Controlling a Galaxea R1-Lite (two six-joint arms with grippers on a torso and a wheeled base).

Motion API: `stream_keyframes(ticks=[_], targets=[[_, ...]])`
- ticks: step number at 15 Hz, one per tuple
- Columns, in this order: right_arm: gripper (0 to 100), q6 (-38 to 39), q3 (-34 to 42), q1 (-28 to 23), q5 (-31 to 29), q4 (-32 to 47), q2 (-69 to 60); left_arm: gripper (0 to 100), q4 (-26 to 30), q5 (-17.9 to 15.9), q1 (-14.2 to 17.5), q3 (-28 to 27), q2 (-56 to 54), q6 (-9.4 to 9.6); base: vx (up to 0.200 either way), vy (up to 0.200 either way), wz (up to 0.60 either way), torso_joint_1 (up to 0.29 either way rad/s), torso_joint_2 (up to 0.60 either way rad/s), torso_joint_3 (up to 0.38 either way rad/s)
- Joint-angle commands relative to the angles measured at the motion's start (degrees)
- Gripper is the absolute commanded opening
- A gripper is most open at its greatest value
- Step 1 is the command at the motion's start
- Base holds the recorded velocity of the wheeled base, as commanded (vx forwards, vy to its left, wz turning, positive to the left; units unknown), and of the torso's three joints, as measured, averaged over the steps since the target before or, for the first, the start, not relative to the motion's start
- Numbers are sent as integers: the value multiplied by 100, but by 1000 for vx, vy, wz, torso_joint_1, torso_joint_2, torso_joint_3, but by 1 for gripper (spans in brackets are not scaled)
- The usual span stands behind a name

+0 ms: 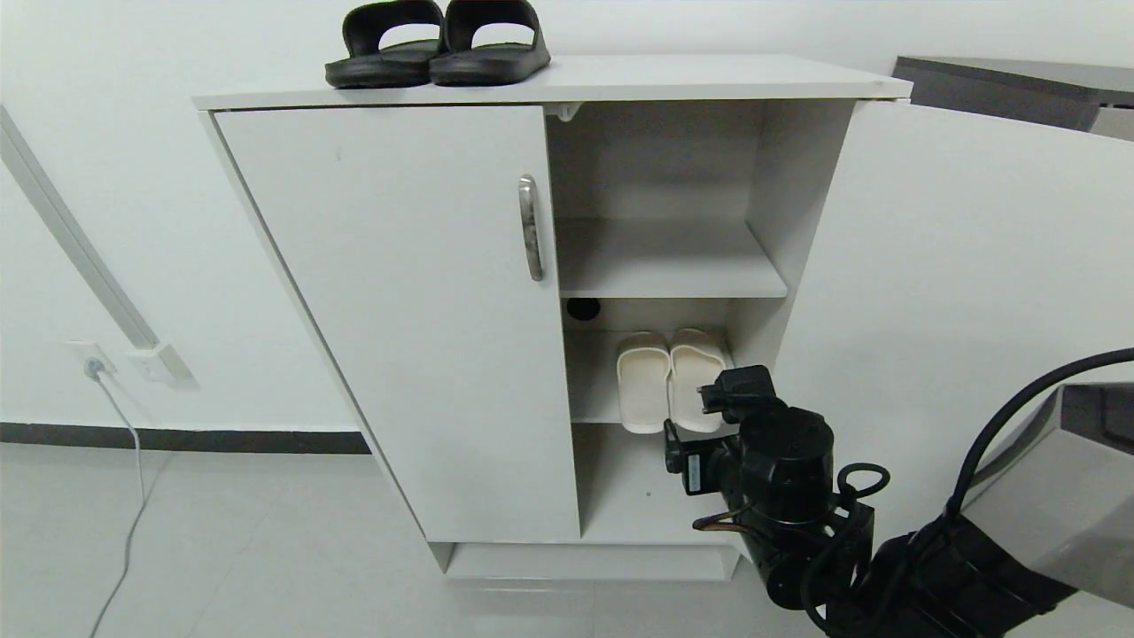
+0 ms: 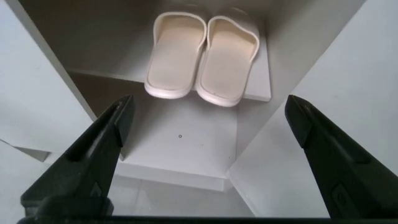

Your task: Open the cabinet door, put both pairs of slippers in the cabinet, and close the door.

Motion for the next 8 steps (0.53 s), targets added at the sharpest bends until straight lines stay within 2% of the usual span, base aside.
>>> stream_keyframes(ticks=[1, 5, 8], targets=[[100, -1, 23, 4, -1, -1, 24, 0, -1, 6, 1, 0, 5, -20, 0, 0, 0, -2, 2, 51], [100, -36, 119, -23, -1, -283, 24, 0, -1, 6, 1, 0, 5, -20, 0, 0, 0, 0, 0, 0], [100, -63, 190, -5, -27, -388, -2, 0, -1, 6, 1, 0, 5, -20, 0, 200, 0, 1, -2, 4]])
